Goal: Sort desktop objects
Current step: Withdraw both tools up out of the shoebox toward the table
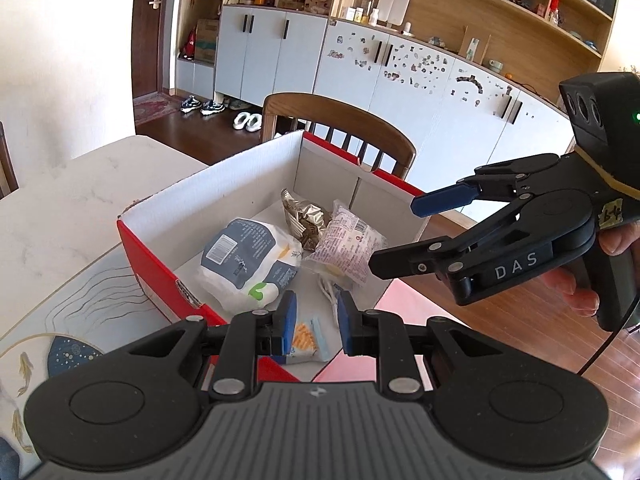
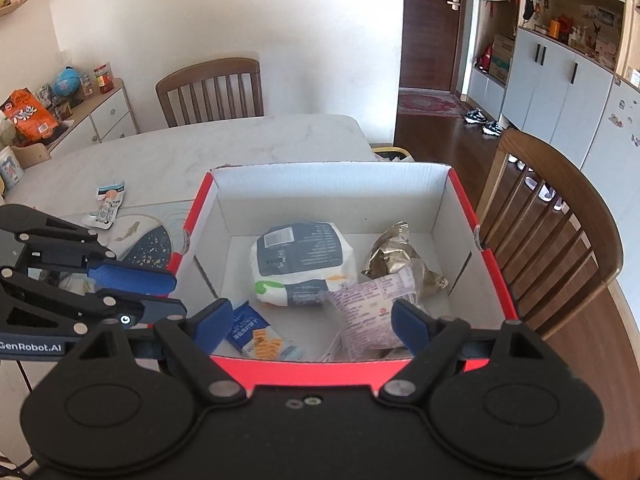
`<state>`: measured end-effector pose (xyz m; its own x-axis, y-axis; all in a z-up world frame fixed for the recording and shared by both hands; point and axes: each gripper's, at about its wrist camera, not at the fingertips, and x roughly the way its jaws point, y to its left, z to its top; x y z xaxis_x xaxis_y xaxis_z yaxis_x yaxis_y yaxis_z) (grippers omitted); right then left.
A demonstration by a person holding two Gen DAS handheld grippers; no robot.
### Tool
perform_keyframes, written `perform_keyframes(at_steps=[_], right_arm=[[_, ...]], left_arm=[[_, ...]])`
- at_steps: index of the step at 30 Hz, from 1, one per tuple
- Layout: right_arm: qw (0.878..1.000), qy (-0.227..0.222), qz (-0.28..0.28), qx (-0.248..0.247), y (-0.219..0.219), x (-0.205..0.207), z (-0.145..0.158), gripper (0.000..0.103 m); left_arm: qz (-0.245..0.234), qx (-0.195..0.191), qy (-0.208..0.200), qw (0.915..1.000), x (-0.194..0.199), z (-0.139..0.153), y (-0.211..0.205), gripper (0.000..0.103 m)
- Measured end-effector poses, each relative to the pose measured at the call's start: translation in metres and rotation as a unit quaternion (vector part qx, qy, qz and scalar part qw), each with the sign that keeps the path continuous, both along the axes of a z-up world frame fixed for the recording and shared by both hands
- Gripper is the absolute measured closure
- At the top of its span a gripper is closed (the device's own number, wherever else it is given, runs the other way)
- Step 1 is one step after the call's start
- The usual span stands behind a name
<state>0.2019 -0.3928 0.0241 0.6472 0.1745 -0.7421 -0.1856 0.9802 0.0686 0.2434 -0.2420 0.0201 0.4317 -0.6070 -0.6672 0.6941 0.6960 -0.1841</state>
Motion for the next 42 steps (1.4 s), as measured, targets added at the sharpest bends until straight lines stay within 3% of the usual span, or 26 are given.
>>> perform_keyframes(at_steps=[8, 18, 20, 22, 27, 42], right_arm=[[1.0, -0.002, -0.013, 0.001, 0.011, -0.009, 0.001, 0.015], [1.0, -0.004, -0.021, 0.005, 0.034, -0.017, 0.006, 0.015], [1.0, -0.004, -0.02, 0.003, 0.04, -0.018, 0.006, 0.015], [1.0, -0.002, -0.02, 0.003, 0.046, -0.02, 0.006, 0.015], [1.0, -0.003, -0.014, 0.002, 0.061, -0.023, 0.006, 0.015], [1.0, -0.007, -0.002, 0.009, 0.108, -0.034, 0.001, 0.014]], left_arm=[[-0.002, -0.006, -0.005, 1.0, -0.006, 0.004, 0.015, 0.083], [-0.005, -0.024, -0.014, 0.9996, -0.014, 0.01, 0.04, 0.074], [-0.006, -0.026, -0.015, 0.9995, -0.016, 0.011, 0.045, 0.068], [-0.001, -0.027, -0.024, 0.9994, -0.019, 0.012, 0.051, 0.043], [0.012, -0.028, -0.028, 0.9991, -0.023, 0.014, 0.067, 0.041], [0.051, -0.033, -0.04, 0.9973, -0.027, 0.013, 0.126, 0.016]])
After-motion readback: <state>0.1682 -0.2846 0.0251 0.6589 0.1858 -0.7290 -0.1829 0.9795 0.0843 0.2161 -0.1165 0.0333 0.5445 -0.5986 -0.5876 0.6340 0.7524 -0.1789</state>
